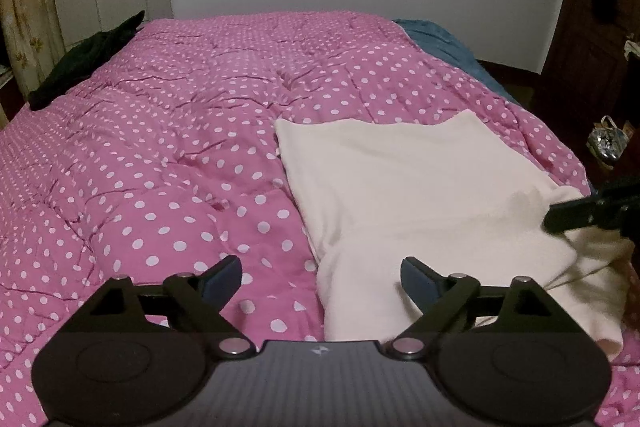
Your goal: Fold clothes
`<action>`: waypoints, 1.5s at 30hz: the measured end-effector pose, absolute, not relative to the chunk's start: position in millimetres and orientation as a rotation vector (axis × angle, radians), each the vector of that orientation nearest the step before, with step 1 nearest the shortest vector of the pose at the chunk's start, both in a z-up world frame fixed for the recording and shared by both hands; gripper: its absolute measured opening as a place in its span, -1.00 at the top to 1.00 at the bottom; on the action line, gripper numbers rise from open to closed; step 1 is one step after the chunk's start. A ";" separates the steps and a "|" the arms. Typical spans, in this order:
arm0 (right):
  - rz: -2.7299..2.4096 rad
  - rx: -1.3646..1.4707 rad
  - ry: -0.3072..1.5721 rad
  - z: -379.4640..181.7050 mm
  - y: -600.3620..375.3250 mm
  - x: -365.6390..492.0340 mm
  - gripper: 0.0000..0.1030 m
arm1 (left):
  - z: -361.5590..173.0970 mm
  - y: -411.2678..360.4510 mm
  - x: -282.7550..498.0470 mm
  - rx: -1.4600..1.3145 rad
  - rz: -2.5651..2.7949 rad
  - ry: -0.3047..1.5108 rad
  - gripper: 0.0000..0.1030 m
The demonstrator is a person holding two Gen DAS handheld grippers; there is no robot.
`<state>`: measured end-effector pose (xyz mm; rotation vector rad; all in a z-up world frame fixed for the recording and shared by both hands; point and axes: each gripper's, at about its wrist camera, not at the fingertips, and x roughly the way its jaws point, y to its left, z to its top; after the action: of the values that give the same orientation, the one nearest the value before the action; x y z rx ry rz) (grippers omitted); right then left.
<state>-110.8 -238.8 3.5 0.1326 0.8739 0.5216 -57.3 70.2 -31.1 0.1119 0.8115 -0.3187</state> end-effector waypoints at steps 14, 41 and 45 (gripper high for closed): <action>0.381 0.051 0.844 13.0 -264.9 -122.6 0.84 | -35.9 70.1 -64.5 0.154 -0.349 0.830 -0.73; 0.443 -0.136 0.819 -5.8 -240.9 -110.5 0.57 | -52.8 47.1 -46.0 0.178 -0.367 0.872 -0.73; 0.467 -0.150 0.844 -15.5 -234.2 -114.5 0.52 | -57.0 42.6 -49.0 0.194 -0.372 0.885 -0.73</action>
<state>-114.5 -234.2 -15.5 -0.1502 0.8438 0.4671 -49.0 42.6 -57.0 0.1939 0.8846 -0.3722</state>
